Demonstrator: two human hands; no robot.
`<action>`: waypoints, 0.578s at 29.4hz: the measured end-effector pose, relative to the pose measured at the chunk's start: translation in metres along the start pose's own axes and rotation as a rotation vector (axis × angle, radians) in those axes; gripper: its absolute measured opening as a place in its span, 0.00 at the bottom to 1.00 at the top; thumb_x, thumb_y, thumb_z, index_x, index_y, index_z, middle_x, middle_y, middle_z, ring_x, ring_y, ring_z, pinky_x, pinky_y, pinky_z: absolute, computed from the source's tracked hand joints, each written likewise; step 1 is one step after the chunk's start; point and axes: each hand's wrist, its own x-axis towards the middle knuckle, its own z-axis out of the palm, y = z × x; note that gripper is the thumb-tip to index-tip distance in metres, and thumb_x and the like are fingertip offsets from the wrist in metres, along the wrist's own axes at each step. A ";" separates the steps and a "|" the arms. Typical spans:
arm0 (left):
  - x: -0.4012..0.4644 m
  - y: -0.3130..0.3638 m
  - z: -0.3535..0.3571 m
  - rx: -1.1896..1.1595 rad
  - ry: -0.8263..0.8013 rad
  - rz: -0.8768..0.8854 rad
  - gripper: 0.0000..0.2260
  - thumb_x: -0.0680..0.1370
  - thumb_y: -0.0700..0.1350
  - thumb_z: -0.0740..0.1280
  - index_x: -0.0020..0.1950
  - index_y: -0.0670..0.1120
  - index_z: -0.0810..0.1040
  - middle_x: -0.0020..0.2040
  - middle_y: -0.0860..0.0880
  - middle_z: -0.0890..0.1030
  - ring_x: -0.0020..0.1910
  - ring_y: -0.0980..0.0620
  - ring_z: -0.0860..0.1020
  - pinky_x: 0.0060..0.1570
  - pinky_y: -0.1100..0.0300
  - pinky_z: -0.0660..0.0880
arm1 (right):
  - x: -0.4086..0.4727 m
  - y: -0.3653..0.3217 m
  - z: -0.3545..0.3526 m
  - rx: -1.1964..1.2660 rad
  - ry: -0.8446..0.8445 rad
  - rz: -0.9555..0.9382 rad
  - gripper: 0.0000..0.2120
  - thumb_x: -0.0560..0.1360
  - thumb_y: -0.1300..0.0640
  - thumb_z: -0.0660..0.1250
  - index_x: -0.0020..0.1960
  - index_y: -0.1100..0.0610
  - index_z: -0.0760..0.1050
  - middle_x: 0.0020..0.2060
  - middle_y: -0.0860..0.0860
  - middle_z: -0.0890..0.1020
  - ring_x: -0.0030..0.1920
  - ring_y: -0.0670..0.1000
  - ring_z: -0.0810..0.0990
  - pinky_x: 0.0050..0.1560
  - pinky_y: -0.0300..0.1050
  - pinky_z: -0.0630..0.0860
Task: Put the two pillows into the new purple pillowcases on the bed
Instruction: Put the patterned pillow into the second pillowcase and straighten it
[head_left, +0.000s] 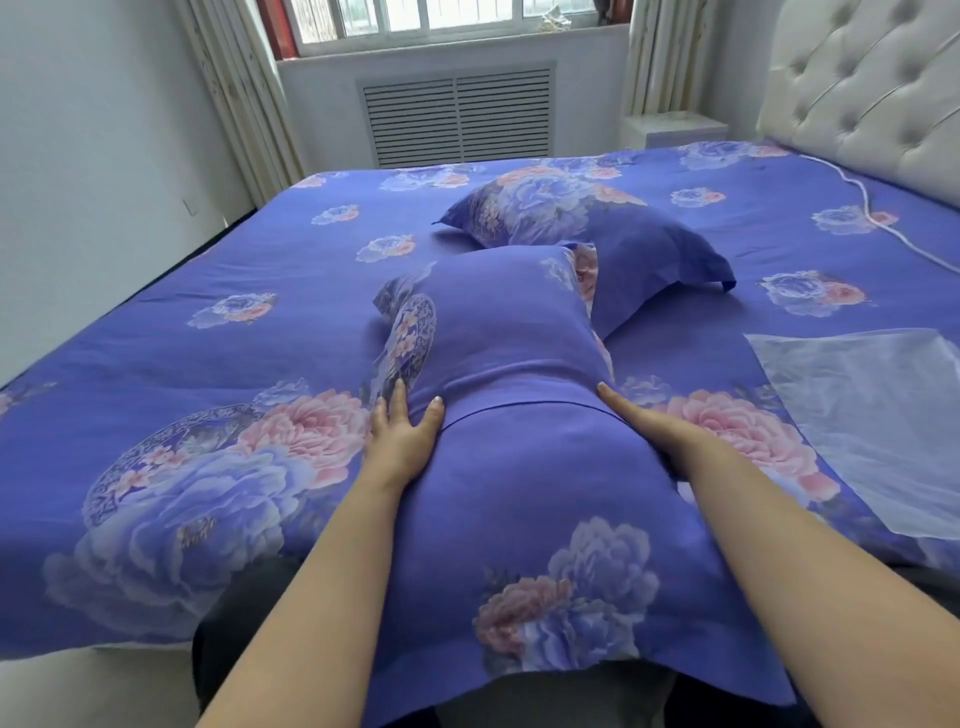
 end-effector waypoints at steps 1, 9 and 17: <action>-0.001 -0.004 -0.003 -0.061 -0.001 -0.002 0.32 0.78 0.63 0.55 0.78 0.54 0.47 0.78 0.44 0.48 0.77 0.45 0.48 0.74 0.48 0.48 | -0.005 0.000 0.000 0.068 -0.073 0.003 0.40 0.59 0.25 0.67 0.61 0.50 0.77 0.56 0.50 0.82 0.56 0.52 0.80 0.59 0.50 0.75; 0.007 0.010 -0.047 -0.360 0.029 0.036 0.26 0.82 0.54 0.56 0.77 0.47 0.54 0.76 0.45 0.59 0.74 0.45 0.59 0.71 0.52 0.59 | -0.039 -0.094 0.038 0.090 0.211 -0.503 0.11 0.71 0.55 0.73 0.49 0.61 0.80 0.39 0.52 0.80 0.38 0.46 0.75 0.30 0.36 0.72; 0.004 0.039 -0.071 -0.740 -0.156 0.137 0.24 0.78 0.66 0.49 0.72 0.61 0.63 0.70 0.59 0.68 0.66 0.51 0.70 0.58 0.43 0.74 | -0.060 -0.264 0.116 -0.698 0.555 -1.189 0.18 0.68 0.61 0.60 0.50 0.45 0.82 0.52 0.46 0.82 0.53 0.50 0.78 0.54 0.39 0.72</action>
